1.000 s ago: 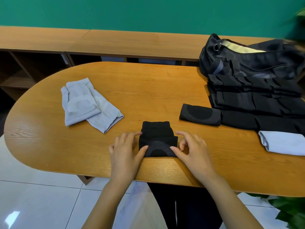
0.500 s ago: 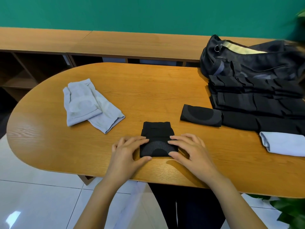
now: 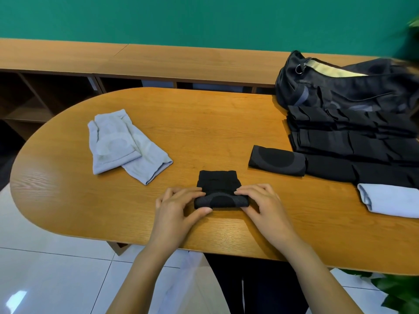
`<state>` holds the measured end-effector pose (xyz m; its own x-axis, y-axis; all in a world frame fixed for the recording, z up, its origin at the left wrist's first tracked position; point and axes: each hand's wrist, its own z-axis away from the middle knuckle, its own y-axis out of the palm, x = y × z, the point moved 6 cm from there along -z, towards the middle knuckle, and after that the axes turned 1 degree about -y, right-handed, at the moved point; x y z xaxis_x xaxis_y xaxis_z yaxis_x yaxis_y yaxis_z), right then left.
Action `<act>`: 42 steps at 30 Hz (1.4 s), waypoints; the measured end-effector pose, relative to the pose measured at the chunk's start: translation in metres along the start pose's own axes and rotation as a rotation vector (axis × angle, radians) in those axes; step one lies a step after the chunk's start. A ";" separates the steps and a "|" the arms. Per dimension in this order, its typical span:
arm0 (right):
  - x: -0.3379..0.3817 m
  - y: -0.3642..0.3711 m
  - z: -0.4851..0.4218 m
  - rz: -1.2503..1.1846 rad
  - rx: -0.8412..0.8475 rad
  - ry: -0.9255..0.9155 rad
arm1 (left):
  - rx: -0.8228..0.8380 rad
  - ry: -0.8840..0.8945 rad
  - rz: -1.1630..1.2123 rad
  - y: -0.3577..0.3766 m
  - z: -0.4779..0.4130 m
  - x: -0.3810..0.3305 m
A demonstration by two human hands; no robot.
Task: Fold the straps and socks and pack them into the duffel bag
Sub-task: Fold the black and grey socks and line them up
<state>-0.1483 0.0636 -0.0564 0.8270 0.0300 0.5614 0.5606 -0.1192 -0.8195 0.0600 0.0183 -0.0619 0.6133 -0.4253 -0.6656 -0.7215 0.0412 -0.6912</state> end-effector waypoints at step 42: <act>-0.052 -0.025 -0.029 0.390 0.020 0.141 | 0.242 0.092 -0.513 0.038 -0.020 -0.042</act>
<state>-0.2061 0.0359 -0.0616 0.9646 -0.1495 0.2172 0.2080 -0.0750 -0.9753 0.0007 0.0193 -0.0544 0.8271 -0.5220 -0.2085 -0.2386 0.0098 -0.9711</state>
